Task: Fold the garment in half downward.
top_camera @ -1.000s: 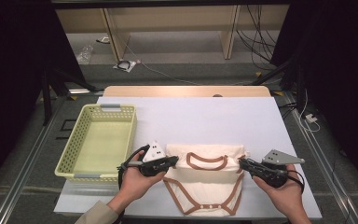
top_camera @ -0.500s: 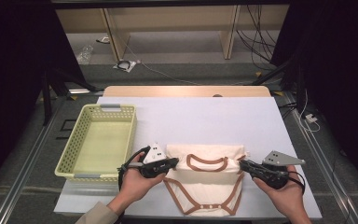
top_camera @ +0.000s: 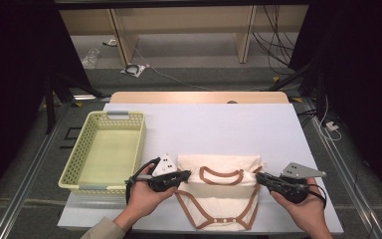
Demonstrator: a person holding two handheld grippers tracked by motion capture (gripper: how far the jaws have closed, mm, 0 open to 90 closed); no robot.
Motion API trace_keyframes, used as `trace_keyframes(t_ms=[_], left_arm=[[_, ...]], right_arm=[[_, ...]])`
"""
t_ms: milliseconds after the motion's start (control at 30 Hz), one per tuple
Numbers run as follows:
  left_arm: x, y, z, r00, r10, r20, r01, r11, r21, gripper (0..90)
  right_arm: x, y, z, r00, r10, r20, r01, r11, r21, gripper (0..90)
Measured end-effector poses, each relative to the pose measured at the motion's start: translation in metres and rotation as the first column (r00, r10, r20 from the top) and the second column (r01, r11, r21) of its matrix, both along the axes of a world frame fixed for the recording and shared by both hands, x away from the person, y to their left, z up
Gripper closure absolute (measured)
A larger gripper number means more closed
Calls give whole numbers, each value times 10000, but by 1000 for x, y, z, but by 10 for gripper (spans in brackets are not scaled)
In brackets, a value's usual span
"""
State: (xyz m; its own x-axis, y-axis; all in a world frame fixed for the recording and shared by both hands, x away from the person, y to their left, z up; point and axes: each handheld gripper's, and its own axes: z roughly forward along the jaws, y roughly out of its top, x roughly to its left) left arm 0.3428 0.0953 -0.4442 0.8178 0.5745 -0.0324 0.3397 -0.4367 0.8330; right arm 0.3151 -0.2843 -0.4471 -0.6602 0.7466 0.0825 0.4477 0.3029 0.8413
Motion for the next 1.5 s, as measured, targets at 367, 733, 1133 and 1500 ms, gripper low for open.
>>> trace_keyframes(t_ms=[367,733,1133,1500], left_arm=[[-3,1,0,10000,-68,19,68,10000,29,869],[-7,1,-1,9999,-131,25,131,9999,15,870],[-11,3,-5,9994,-352,-70,354,9990,281,869],[-15,2,-9,9977,-626,-258,641,9960,617,869]], right_arm=[[-2,0,0,9999,30,-126,-30,10000,2,853],[-4,-1,0,9997,71,-217,-70,10000,9,854],[-5,0,-2,9969,444,-648,-453,9989,-122,854],[-7,1,-7,9871,1012,-1240,-1066,9936,-376,854]])
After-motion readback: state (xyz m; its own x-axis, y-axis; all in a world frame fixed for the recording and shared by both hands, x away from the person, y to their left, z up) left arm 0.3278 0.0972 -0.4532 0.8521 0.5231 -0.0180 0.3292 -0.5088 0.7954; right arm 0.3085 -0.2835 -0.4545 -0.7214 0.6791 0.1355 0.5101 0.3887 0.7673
